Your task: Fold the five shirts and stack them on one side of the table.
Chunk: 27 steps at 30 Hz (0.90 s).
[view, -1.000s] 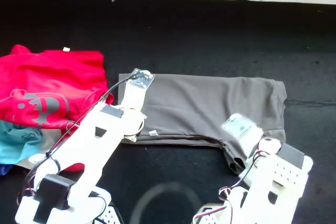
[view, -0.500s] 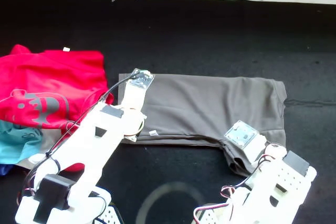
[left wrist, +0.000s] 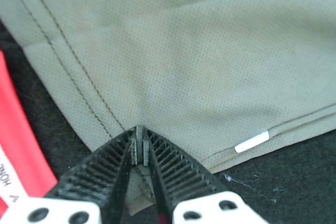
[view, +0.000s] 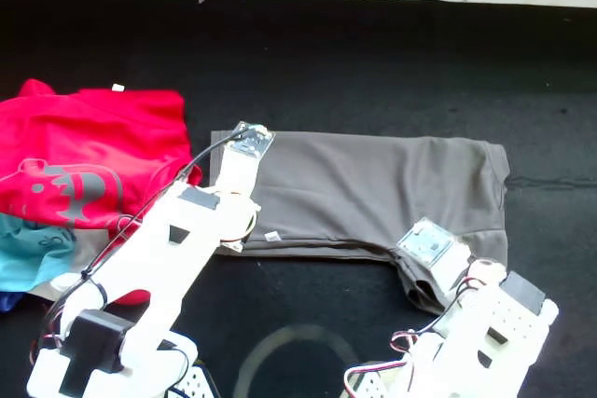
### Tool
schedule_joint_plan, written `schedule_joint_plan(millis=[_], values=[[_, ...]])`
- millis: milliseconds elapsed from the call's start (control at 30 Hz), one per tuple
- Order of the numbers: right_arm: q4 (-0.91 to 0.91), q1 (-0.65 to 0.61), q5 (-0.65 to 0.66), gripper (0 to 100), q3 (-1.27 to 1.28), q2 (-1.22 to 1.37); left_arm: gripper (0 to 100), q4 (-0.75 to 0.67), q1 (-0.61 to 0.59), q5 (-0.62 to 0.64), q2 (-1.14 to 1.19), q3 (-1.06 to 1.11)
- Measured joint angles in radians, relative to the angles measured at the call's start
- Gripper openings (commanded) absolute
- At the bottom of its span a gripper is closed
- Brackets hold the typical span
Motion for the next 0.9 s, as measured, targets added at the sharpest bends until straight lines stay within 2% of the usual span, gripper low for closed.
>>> schedule_joint_plan(millis=[233, 400, 633, 767, 900], values=[[-0.166, 0.002, 0.0, 25.8, 0.071, 0.0, 1, 0.0, 0.0, 0.0, 0.0, 0.0], [-0.216, 0.002, 0.0, 15.9, 0.072, 0.005, 1, 0.0, 0.0, 0.0, 0.0, 0.0], [-0.247, 0.002, 0.0, 13.9, 0.072, 0.005, 1, 0.0, 0.0, 0.0, 0.0, 0.0], [-0.247, 0.002, 0.0, 1.0, 0.072, 0.005, 1, 0.0, 0.0, 0.0, 0.0, 0.0], [-0.281, 0.002, -0.008, 0.7, 0.071, 0.005, 1, 0.0, 0.0, 0.0, 0.0, 0.0]])
